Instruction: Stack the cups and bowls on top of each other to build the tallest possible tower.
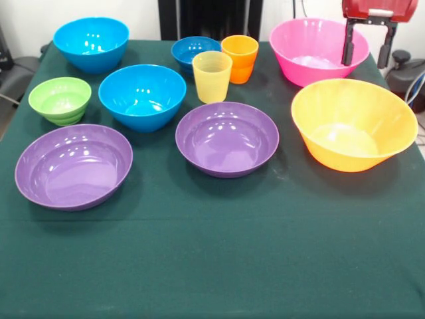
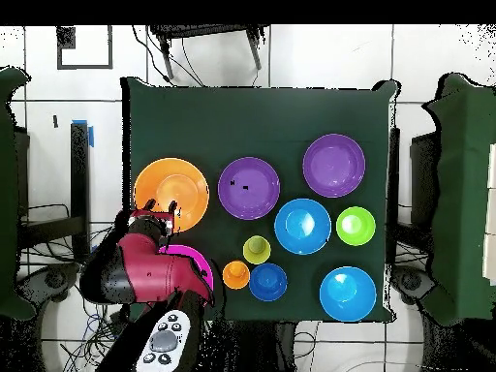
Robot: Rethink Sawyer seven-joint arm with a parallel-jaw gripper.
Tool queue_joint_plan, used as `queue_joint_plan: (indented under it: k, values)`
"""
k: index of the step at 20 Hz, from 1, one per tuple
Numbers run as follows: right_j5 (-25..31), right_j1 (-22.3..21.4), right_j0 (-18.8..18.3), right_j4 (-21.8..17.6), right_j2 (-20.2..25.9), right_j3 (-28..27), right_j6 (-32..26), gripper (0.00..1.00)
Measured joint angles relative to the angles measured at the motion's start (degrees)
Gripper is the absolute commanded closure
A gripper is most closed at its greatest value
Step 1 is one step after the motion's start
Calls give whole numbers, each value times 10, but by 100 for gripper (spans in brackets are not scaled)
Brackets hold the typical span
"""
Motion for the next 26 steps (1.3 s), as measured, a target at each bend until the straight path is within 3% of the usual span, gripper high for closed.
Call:
queue_joint_plan:
  k: [3,9,16,26]
  values:
    - [10,-2,0,-9,-1,-2,0,0]
    - [93,22,34,-17,-38,-51,0,0]
    - [180,95,93,-5,-69,-164,0,0]
    - [212,153,122,6,-90,-262,0,0]
